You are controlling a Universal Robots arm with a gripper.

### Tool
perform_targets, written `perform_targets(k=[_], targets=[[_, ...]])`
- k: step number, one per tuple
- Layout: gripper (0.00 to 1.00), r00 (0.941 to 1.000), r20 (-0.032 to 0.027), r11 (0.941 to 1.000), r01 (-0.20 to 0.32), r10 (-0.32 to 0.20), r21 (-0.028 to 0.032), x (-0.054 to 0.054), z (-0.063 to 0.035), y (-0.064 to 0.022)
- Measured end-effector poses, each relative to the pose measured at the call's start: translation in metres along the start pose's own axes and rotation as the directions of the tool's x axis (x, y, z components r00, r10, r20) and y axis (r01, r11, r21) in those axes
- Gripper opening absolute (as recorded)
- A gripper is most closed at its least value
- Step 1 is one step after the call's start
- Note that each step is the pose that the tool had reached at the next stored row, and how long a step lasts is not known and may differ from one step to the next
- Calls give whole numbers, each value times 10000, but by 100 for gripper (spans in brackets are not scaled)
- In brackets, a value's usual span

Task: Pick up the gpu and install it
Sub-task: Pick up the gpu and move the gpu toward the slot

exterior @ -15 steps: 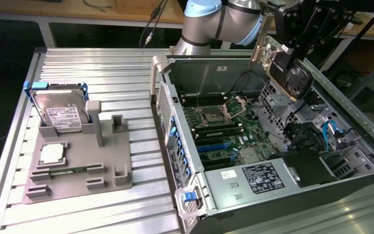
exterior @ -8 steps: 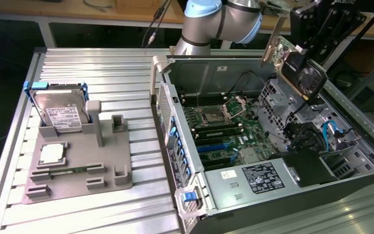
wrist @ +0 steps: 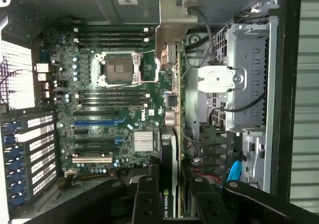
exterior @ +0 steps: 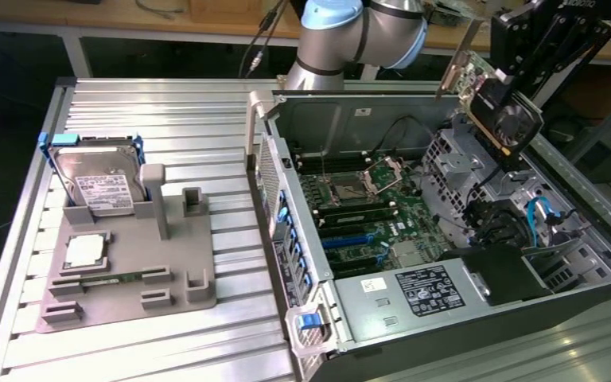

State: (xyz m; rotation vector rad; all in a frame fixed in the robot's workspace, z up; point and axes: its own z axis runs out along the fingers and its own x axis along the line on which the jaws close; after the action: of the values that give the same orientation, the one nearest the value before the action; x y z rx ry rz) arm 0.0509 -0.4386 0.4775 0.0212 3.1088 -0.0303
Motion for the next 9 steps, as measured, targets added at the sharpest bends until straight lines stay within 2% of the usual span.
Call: perform_targets(k=[6,9], targets=[[27,10000,-1,10000,-1,1,2,-16,2,0],[27,10000,-1,10000,0,0,1,34,1,1]])
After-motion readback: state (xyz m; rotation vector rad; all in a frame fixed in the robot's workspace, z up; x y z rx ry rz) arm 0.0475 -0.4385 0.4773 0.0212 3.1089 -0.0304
